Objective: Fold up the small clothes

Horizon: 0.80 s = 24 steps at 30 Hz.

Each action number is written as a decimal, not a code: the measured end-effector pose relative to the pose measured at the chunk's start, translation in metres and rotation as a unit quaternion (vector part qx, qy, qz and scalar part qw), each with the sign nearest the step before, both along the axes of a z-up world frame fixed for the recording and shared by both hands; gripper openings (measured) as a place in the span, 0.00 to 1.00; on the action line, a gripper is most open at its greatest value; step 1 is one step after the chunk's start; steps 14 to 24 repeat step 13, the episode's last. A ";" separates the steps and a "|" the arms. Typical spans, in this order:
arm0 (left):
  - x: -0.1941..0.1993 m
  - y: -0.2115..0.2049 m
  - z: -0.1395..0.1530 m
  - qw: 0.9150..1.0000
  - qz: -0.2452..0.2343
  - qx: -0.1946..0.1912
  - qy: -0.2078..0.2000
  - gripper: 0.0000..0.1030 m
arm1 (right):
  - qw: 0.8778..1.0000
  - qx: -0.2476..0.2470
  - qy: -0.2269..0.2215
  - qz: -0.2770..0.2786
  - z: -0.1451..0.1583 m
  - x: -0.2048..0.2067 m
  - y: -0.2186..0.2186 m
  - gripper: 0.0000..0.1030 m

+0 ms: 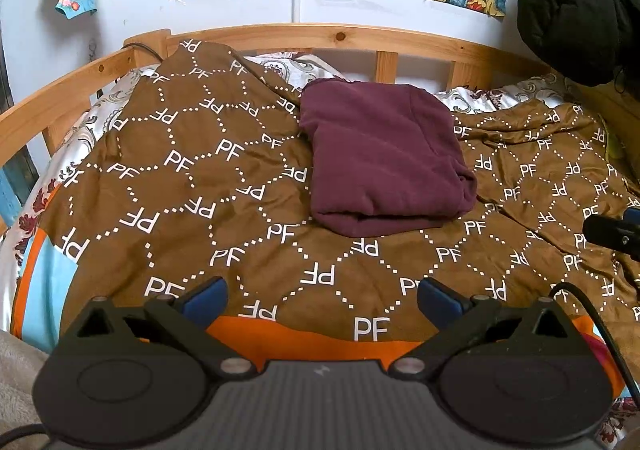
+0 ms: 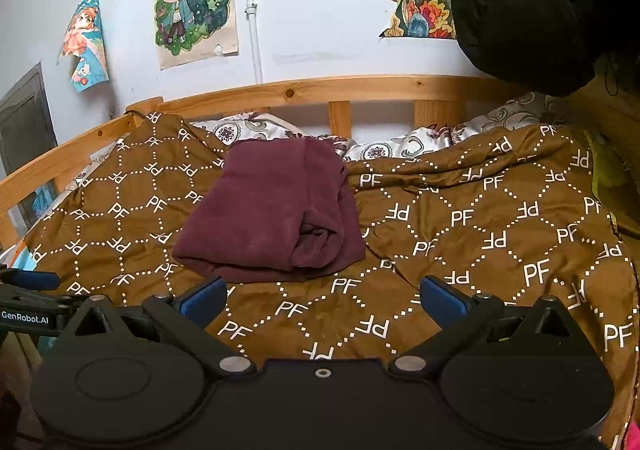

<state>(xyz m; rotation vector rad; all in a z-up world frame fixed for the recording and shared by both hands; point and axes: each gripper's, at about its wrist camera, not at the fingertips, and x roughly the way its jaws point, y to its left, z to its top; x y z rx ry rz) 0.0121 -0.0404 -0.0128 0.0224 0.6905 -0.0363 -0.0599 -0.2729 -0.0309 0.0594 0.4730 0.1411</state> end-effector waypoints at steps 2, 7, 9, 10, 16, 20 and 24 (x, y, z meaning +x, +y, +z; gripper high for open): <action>0.000 0.000 0.000 1.000 0.000 0.000 0.001 0.99 | 1.000 0.000 0.000 0.000 0.000 0.000 0.000 0.99; 0.000 0.000 0.000 1.000 0.000 -0.001 0.001 0.99 | 1.000 0.000 0.001 0.000 0.000 0.000 0.000 0.99; 0.000 0.000 -0.001 1.000 -0.001 -0.001 0.001 0.99 | 1.000 0.000 0.001 0.000 0.000 0.000 0.000 0.99; 0.000 0.001 -0.001 1.000 -0.001 -0.001 0.000 0.99 | 1.000 0.000 0.001 0.000 0.000 0.000 0.000 0.99; 0.001 0.001 -0.001 1.000 -0.001 -0.001 0.002 0.99 | 1.000 0.000 0.001 0.000 0.000 0.000 0.000 0.99; 0.001 0.001 -0.001 1.000 -0.001 -0.001 0.002 0.99 | 1.000 0.000 0.001 0.000 0.000 0.000 0.000 0.99; 0.001 0.001 -0.001 1.000 -0.001 -0.001 0.002 0.99 | 1.000 0.000 0.001 0.000 0.000 0.000 0.000 0.99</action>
